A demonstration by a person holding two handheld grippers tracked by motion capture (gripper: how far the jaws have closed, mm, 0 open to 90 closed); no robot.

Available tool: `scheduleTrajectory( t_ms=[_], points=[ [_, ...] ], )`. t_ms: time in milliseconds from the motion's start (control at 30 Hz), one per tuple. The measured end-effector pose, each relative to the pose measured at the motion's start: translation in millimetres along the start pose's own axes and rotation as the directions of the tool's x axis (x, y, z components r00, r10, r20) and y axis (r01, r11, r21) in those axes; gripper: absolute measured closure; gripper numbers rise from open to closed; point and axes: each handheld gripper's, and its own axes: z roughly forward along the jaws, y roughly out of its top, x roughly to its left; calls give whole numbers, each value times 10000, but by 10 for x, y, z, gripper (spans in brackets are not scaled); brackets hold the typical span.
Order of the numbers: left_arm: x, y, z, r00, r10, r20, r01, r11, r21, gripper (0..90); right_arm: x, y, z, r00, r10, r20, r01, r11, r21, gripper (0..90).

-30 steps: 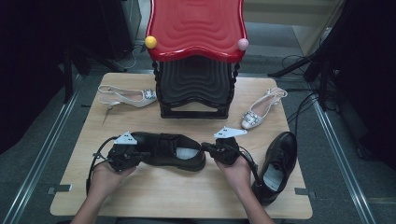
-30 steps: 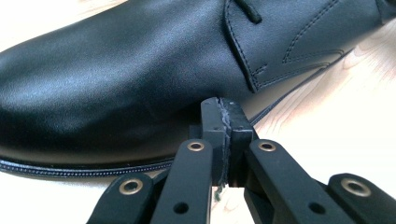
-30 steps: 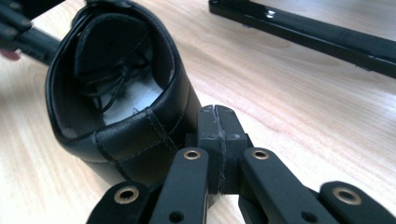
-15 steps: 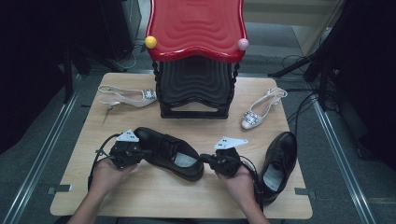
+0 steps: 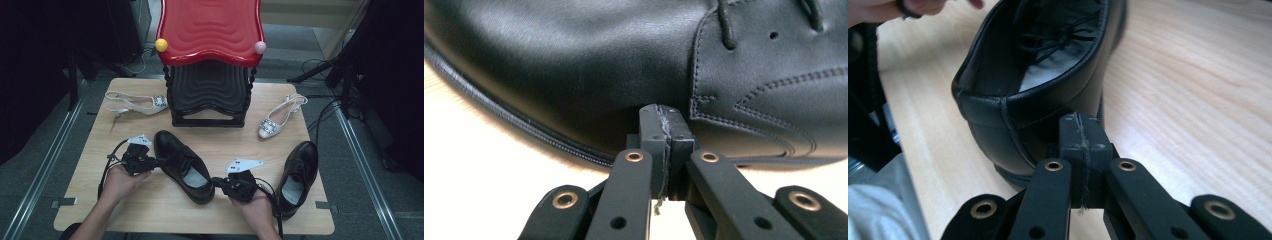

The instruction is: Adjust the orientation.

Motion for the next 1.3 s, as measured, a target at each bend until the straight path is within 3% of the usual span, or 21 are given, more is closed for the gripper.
scheduleTrajectory(
  t_ms=[167, 367, 633, 800, 1000, 1100, 1167, 1300],
  points=[
    [-63, 90, 77, 9985, 466, -276, -465, 9989, 57, 900, 124, -56, -11, 9996, -111, -276, 114, 9999, 78, 900],
    [-25, 142, 153, 9994, 296, 177, -295, 9995, -96, 900, 216, -91, -14, 9986, -206, -477, 215, 9996, 165, 900],
    [-43, 225, 227, 9988, 463, 142, -463, 9989, -28, 900, 284, -103, 6, 9975, -344, -620, 356, 9992, 185, 900],
    [-36, 265, 276, 9991, 288, 310, -285, 9996, -79, 900, 307, -103, 22, 9964, -448, -720, 473, 9983, 337, 900],
    [-28, 266, 230, 9990, 440, 118, -439, 9990, -126, 900, 262, -95, 33, 9938, -504, -986, 539, 9980, 332, 900],
    [-37, 247, 189, 9986, 508, 114, -508, 9987, 22, 900, 202, -89, 17, 9936, -151, -1121, 185, 9994, 299, 900],
    [-122, 183, 126, 9966, 822, 54, -823, 9964, 194, 900, 173, -82, -2, 9959, -164, -891, 193, 9993, 312, 900],
    [-203, 86, 115, 9967, 770, 242, -780, 9961, 423, 899, 98, -54, 20, 9984, -154, -548, 167, 9996, 235, 900]
  ],
)
